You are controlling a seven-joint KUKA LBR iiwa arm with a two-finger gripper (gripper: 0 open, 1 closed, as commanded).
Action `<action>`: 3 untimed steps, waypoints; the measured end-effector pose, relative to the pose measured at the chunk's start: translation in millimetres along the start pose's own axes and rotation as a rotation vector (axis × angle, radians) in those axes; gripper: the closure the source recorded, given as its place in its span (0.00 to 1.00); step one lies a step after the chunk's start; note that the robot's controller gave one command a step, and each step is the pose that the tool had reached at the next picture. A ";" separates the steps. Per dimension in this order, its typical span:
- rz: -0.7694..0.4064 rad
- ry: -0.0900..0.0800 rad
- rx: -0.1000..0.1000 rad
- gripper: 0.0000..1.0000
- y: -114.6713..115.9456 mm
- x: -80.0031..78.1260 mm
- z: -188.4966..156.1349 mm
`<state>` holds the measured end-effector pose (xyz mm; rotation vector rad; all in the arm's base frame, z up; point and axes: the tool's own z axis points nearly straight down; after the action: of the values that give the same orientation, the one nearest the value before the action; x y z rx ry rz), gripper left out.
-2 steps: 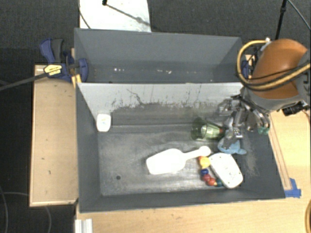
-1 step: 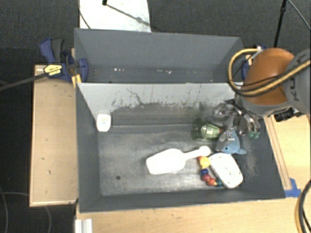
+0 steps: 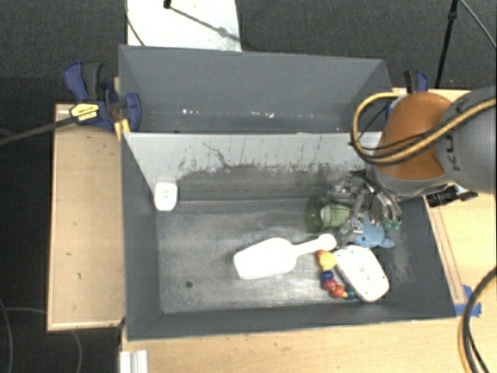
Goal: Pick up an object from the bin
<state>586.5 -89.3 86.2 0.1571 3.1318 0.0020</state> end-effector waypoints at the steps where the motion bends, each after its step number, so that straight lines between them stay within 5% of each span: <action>1: 0.118 0.000 0.001 0.00 -3.0 -1.6 -29.0; 2: 0.198 0.001 0.001 0.00 0.6 -4.6 13.8; 3: 0.409 -0.008 0.002 1.00 8.6 -6.5 11.0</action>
Offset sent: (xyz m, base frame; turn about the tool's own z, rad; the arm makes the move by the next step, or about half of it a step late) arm 0.0038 0.0008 -0.0162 0.1982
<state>593.9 -81.4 75.3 0.7883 3.0275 -0.0004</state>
